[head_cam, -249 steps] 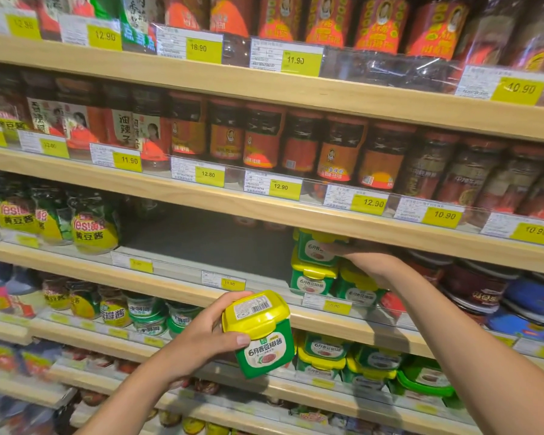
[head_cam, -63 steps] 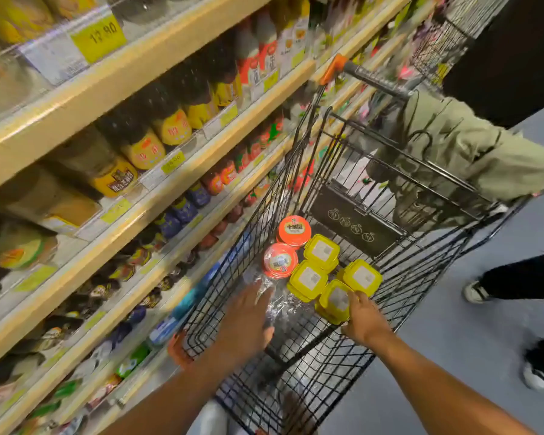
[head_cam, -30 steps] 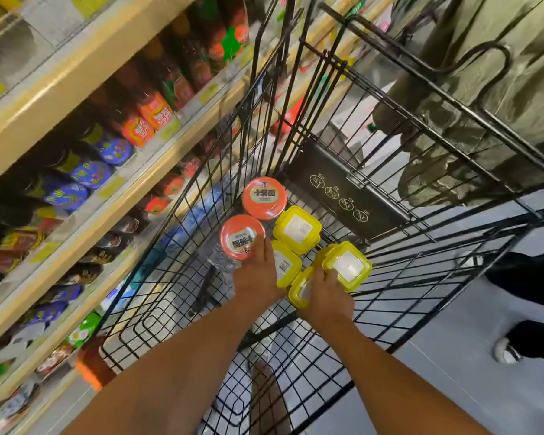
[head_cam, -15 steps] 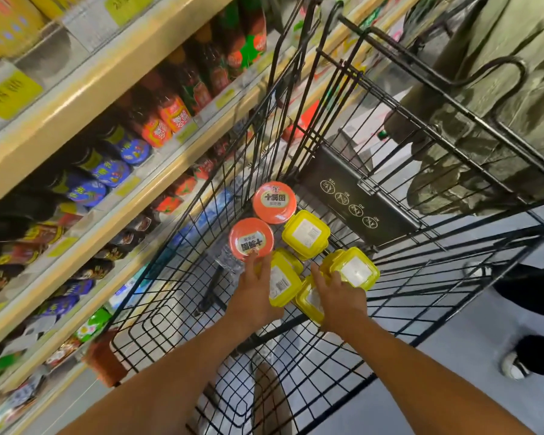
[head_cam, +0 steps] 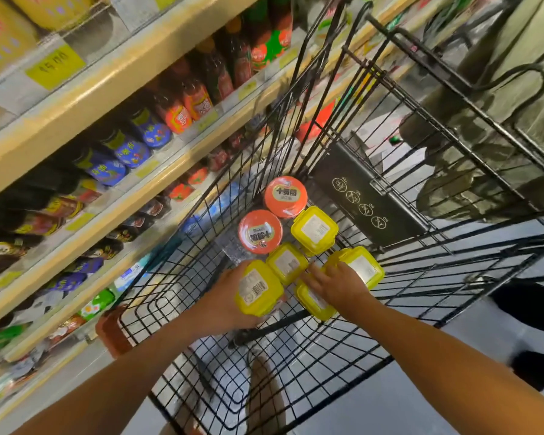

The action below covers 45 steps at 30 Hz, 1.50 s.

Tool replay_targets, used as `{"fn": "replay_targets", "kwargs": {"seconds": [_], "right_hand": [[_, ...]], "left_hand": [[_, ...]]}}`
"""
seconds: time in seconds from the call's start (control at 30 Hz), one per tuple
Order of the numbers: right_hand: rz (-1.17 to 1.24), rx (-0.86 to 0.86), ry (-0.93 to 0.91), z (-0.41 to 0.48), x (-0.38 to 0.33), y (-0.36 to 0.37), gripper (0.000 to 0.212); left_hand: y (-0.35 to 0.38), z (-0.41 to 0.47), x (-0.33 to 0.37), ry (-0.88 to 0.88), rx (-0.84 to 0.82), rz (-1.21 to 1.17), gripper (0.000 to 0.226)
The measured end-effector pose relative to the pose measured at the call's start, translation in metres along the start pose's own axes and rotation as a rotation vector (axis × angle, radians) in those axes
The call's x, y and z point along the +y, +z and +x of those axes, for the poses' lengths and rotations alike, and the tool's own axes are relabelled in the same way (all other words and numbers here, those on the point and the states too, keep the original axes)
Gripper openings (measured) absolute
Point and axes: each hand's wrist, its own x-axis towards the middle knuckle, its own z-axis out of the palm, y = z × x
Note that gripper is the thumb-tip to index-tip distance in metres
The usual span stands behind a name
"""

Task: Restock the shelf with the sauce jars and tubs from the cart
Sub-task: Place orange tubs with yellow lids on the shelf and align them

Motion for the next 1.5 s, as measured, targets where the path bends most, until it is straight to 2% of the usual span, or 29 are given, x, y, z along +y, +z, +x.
{"fn": "replay_targets", "kwargs": {"seconds": [0.17, 0.3, 0.4, 0.5, 0.67, 0.77, 0.93, 1.1, 1.17, 1.37, 1.5], "right_hand": [[0.091, -0.015, -0.007, 0.004, -0.002, 0.001, 0.108], [0.263, -0.02, 0.037, -0.003, 0.0, -0.01, 0.112], [0.432, 0.085, 0.1, -0.021, 0.003, -0.021, 0.117], [0.72, 0.26, 0.165, -0.039, 0.006, -0.025, 0.112], [1.351, 0.36, 0.213, -0.083, 0.012, -0.08, 0.085], [1.652, 0.436, 0.178, -0.104, 0.017, -0.107, 0.081], [1.806, 0.573, 0.106, -0.123, 0.02, -0.148, 0.081], [1.837, 0.715, 0.022, -0.135, 0.004, -0.196, 0.07], [1.828, 0.763, -0.013, -0.138, -0.004, -0.214, 0.072], [1.767, 0.821, -0.122, -0.142, -0.037, -0.266, 0.096], [1.733, 0.811, -0.212, -0.143, -0.072, -0.301, 0.09]], "left_hand": [[-0.013, -0.014, 0.004, -0.012, -0.002, -0.082, 0.116], [-0.032, -0.033, 0.021, -0.005, -0.023, -0.201, 0.097], [-0.05, -0.048, 0.032, 0.037, -0.011, -0.288, 0.087], [-0.071, -0.067, 0.045, 0.031, 0.0, -0.311, 0.095], [-0.101, -0.092, 0.058, 0.086, 0.083, -0.384, 0.105], [-0.114, -0.108, 0.064, 0.12, 0.129, -0.503, 0.106], [-0.131, -0.132, 0.082, 0.13, 0.134, -0.759, 0.114], [-0.147, -0.165, 0.087, 0.192, 0.159, -0.956, 0.104], [-0.153, -0.183, 0.083, 0.24, 0.155, -1.0, 0.101], [-0.169, -0.245, 0.073, 0.319, 0.208, -1.026, 0.103], [-0.176, -0.284, 0.045, 0.346, 0.295, -1.053, 0.111]]}}
